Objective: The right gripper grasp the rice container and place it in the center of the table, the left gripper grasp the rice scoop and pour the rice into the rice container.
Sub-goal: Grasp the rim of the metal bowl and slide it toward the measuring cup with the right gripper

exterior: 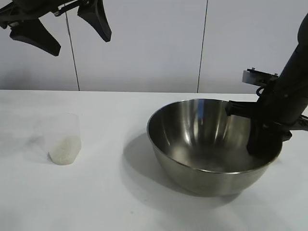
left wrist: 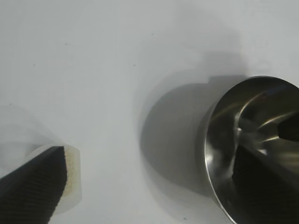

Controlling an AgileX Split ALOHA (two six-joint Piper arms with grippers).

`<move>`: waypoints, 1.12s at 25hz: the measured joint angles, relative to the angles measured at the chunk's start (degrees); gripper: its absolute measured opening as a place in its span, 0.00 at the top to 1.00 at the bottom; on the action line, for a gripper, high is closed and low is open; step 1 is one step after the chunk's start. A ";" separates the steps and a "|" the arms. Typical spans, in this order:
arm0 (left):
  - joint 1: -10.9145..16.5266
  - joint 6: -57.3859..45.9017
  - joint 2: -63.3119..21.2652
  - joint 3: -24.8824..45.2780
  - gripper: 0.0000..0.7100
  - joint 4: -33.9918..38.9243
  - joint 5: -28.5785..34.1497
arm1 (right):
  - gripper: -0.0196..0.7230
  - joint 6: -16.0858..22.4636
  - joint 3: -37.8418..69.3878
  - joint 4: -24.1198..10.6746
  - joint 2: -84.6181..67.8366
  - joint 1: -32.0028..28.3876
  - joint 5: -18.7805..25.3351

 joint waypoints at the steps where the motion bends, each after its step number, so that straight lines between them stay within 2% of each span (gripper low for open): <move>1: 0.00 0.00 0.00 0.00 0.02 0.00 0.00 | 0.96 -1.29 0.00 1.30 -0.14 0.00 0.25; 4: 0.00 0.00 0.00 0.00 0.02 0.00 0.00 | 0.96 -5.70 0.00 5.53 -0.57 -0.24 1.09; 8: 0.00 0.00 0.00 0.00 0.02 0.00 0.00 | 0.96 -12.59 0.00 13.35 -2.91 -2.05 3.71; 12: 0.00 0.00 0.00 0.00 0.02 0.00 0.00 | 0.96 -16.19 0.00 19.43 -5.34 -2.67 4.32; 17: 0.00 0.00 0.00 0.00 0.02 0.00 0.00 | 0.96 -15.87 0.00 20.31 -5.99 1.58 3.27; 22: 0.00 0.00 0.00 0.00 0.02 0.00 0.00 | 0.96 -11.51 0.00 20.44 -5.45 7.78 -0.10; 28: 0.00 0.00 0.00 0.00 0.02 0.00 0.00 | 0.96 -8.34 0.00 20.52 0.07 11.39 -5.41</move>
